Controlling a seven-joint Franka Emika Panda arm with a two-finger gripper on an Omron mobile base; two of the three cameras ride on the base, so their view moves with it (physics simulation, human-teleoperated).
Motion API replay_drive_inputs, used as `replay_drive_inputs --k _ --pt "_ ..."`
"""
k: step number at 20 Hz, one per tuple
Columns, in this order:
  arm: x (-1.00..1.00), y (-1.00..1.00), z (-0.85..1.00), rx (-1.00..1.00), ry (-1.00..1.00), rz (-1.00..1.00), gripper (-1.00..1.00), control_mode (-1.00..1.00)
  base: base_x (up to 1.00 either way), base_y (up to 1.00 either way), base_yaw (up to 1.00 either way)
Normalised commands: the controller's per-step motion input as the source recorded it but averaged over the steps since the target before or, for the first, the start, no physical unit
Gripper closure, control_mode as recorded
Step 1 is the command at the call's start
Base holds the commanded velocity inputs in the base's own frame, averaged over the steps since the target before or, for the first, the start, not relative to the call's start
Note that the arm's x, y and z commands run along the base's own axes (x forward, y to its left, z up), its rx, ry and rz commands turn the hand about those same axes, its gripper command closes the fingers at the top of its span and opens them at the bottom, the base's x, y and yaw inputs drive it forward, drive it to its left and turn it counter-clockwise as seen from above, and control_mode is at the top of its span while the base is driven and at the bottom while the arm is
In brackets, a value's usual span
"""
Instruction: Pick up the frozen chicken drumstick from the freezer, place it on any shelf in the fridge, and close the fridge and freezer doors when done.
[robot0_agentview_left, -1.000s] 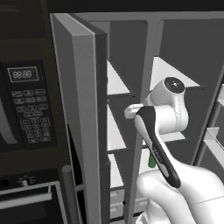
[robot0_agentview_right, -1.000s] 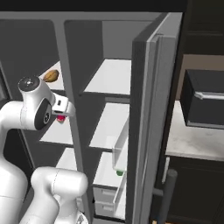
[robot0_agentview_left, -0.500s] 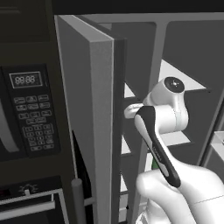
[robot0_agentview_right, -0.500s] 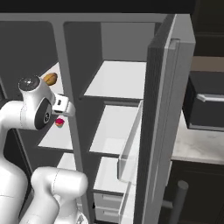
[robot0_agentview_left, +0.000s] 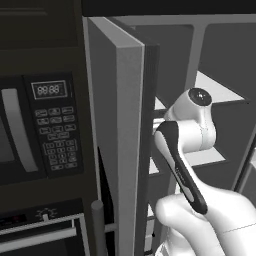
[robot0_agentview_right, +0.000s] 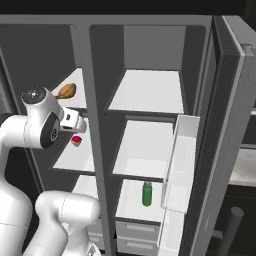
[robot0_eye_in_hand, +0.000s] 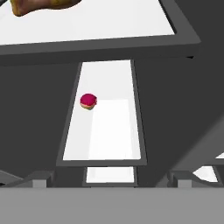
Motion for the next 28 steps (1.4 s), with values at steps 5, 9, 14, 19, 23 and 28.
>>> replay_drive_inputs --k 5,9,14,19,23,28 --pt "0.0 0.0 0.0 0.0 0.0 0.0 -1.0 1.0 0.0 0.2 0.0" --pt "0.0 0.01 0.25 0.0 0.0 0.0 -1.0 -1.0 0.0 0.02 0.0" --pt "0.08 0.05 0.76 0.01 0.0 -0.05 -1.0 -1.0 0.0 0.0 0.0" --pt "0.21 0.19 0.9 0.01 0.0 -0.09 -1.0 -1.0 0.0 0.0 0.0" --pt "0.39 0.39 0.45 0.14 0.0 -0.09 -1.0 -1.0 0.0 0.0 0.0" --pt "0.37 0.21 -0.11 0.13 0.0 -0.01 -1.0 -1.0 0.0 0.0 0.0"
